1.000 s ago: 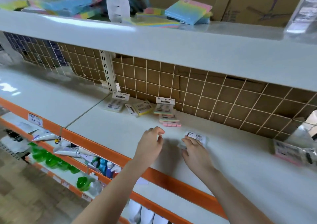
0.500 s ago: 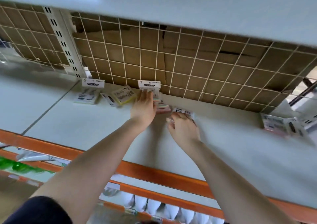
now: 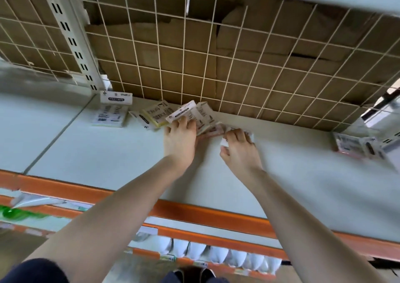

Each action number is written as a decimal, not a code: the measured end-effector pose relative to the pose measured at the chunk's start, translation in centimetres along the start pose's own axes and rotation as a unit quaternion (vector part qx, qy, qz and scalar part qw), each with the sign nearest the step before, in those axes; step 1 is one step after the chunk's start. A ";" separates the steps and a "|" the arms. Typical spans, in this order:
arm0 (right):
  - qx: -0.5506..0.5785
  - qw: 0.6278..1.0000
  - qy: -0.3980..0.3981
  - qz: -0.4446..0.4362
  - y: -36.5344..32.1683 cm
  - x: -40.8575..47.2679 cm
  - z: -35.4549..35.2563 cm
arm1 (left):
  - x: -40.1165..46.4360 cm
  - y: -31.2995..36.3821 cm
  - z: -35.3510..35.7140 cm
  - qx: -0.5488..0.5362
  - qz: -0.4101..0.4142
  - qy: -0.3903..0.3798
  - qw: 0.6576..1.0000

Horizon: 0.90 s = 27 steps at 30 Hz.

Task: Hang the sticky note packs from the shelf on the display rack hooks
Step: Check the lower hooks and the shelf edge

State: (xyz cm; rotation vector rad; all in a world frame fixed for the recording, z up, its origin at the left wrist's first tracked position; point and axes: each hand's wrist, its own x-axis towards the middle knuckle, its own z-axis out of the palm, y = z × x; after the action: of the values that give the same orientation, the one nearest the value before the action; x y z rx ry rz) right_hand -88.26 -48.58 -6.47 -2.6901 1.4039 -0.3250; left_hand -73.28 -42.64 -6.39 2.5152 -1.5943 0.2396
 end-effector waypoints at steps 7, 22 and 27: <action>0.014 0.999 0.004 0.029 0.2 -0.8 -0.3 | -3.4 -1.6 -1.2 -0.097 0.011 -0.012 0.995; 0.229 0.958 0.080 0.154 -2.0 -6.0 -2.3 | -8.5 -1.8 -4.6 -0.686 -0.236 0.001 0.688; 0.340 0.905 0.175 0.186 -3.5 -6.1 -4.6 | -9.0 -2.6 -5.9 -0.832 -0.221 -0.093 0.500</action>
State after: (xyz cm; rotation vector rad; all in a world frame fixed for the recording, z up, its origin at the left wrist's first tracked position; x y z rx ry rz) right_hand -89.94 -41.47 -2.22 -1.8178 1.4786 -1.0683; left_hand -75.01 -32.38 -2.72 1.0682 -0.3435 -1.1061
